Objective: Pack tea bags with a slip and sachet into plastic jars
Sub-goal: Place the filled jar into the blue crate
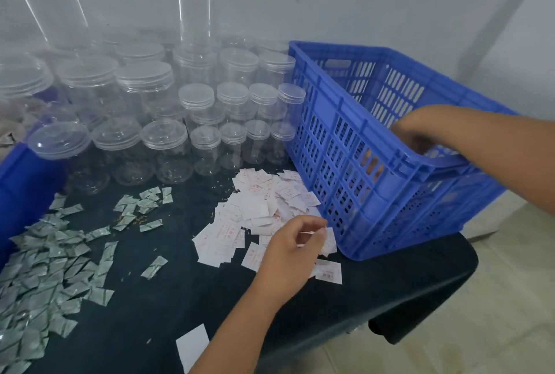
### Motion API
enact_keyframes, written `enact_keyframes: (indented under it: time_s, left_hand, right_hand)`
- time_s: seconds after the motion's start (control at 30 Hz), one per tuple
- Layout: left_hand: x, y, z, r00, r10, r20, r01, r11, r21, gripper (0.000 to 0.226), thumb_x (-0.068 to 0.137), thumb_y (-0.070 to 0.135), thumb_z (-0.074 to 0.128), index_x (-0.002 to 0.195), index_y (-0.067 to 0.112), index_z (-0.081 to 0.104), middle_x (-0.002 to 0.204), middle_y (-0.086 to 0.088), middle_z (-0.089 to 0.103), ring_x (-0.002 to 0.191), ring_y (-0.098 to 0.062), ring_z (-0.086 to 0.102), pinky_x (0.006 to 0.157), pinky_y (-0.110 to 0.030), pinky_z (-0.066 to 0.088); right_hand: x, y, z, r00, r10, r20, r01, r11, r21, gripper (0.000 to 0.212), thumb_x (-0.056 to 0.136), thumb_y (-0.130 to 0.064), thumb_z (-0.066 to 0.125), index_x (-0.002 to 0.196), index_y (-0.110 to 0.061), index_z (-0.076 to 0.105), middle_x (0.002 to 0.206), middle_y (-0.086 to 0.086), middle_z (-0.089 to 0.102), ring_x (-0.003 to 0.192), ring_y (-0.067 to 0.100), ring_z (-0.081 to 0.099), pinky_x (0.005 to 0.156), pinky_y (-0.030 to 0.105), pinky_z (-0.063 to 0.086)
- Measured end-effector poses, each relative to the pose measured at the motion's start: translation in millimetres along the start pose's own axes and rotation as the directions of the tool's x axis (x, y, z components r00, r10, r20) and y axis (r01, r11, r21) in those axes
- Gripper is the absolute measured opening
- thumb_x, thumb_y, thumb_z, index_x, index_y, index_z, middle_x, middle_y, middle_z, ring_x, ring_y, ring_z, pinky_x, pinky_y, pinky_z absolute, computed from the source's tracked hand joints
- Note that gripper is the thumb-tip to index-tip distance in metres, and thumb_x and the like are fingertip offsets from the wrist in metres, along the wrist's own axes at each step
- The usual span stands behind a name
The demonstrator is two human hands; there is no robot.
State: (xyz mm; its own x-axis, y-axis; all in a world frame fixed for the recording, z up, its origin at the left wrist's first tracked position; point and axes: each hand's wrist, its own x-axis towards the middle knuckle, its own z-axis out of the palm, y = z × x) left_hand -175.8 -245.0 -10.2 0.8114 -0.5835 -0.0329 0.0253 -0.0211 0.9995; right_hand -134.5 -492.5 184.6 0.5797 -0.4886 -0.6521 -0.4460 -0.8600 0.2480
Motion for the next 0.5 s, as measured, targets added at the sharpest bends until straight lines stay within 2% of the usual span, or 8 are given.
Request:
enact_keyframes:
  time_s: [0.07, 0.1, 0.2, 0.27, 0.3, 0.37, 0.43, 0.5]
  left_hand:
    - [-6, 0, -20, 0.999, 0.047, 0.028, -0.049, 0.994, 0.096, 0.012, 0.102, 0.036, 0.063, 0.107, 0.041, 0.073, 0.11, 0.024, 0.072, 0.102, 0.003, 0.067, 0.079, -0.009, 0.049]
    - [-10, -1, -32, 0.996, 0.069, 0.049, -0.075, 0.986, 0.149, 0.012, 0.102, 0.038, 0.063, 0.106, 0.044, 0.072, 0.109, 0.023, 0.072, 0.102, 0.002, 0.067, 0.079, -0.009, 0.049]
    - [-19, -6, -69, 0.993, 0.094, 0.076, -0.111, 0.959, 0.263, 0.01, 0.1, 0.042, 0.063, 0.104, 0.046, 0.072, 0.104, 0.019, 0.073, 0.096, -0.001, 0.067, 0.076, -0.011, 0.05]
    - [-20, -16, -88, 0.992, 0.12, 0.033, -0.124, 0.938, 0.324, 0.008, 0.1, 0.043, 0.065, 0.099, 0.041, 0.073, 0.094, 0.016, 0.074, 0.082, -0.003, 0.065, 0.071, -0.013, 0.049]
    - [-19, -21, -95, 0.99, 0.143, 0.001, -0.134, 0.922, 0.364, 0.01, 0.1, 0.044, 0.066, 0.095, 0.039, 0.073, 0.089, 0.014, 0.073, 0.074, -0.003, 0.063, 0.067, -0.013, 0.048]
    - [-12, -28, -107, 0.978, 0.196, -0.067, -0.15, 0.892, 0.426, 0.018, 0.098, 0.049, 0.065, 0.088, 0.036, 0.074, 0.08, 0.014, 0.072, 0.064, -0.004, 0.059, 0.06, -0.013, 0.044]
    - [-4, -29, -118, 0.957, 0.261, -0.127, -0.186, 0.888, 0.421, 0.028, 0.096, 0.053, 0.064, 0.079, 0.033, 0.072, 0.072, 0.013, 0.071, 0.06, -0.005, 0.059, 0.058, -0.014, 0.042]
    - [3, -30, -127, 0.917, 0.359, -0.174, -0.25, 0.857, 0.451, 0.035, 0.096, 0.053, 0.064, 0.068, 0.032, 0.066, 0.066, 0.014, 0.066, 0.059, -0.008, 0.06, 0.057, -0.013, 0.041]
  right_hand:
    - [-16, 7, -17, 0.976, -0.116, -0.184, 0.125, 0.992, 0.037, 0.045, 0.115, -0.026, 0.052, 0.158, -0.012, 0.048, 0.16, 0.006, 0.05, 0.142, 0.031, 0.052, 0.104, 0.036, 0.042]
    - [-25, 13, -26, 0.926, -0.158, -0.344, 0.194, 0.978, 0.072, 0.047, 0.114, -0.029, 0.054, 0.158, -0.016, 0.049, 0.16, 0.005, 0.053, 0.144, 0.028, 0.051, 0.108, 0.037, 0.041]
    - [-55, 25, -39, 0.634, -0.136, -0.761, 0.391, 0.906, 0.164, 0.038, 0.108, -0.039, 0.062, 0.143, -0.024, 0.064, 0.138, 0.002, 0.07, 0.125, 0.025, 0.063, 0.103, 0.035, 0.043]
    - [-78, 2, -27, 0.478, -0.1, -0.873, 0.628, 0.733, 0.26, 0.026, 0.101, -0.052, 0.066, 0.122, -0.039, 0.071, 0.116, -0.011, 0.076, 0.109, 0.018, 0.071, 0.097, 0.038, 0.05]
    - [-86, -16, -18, 0.445, -0.122, -0.887, 0.725, 0.63, 0.278, 0.029, 0.094, -0.061, 0.065, 0.116, -0.043, 0.071, 0.109, -0.014, 0.077, 0.104, 0.013, 0.074, 0.095, 0.04, 0.054]
    - [-91, -64, 0, 0.449, -0.244, -0.859, 0.797, 0.545, 0.261, 0.037, 0.085, -0.075, 0.061, 0.113, -0.052, 0.069, 0.108, -0.026, 0.074, 0.099, -0.003, 0.071, 0.088, 0.032, 0.054]
    - [-77, -113, 12, 0.513, -0.373, -0.773, 0.765, 0.607, 0.215, 0.037, 0.089, -0.075, 0.064, 0.116, -0.05, 0.069, 0.11, -0.03, 0.07, 0.098, -0.013, 0.066, 0.085, 0.024, 0.05]
    - [-49, -156, 15, 0.553, -0.404, -0.729, 0.735, 0.649, 0.197, 0.042, 0.094, -0.064, 0.07, 0.13, -0.042, 0.066, 0.125, -0.024, 0.068, 0.105, -0.007, 0.066, 0.093, 0.028, 0.052]
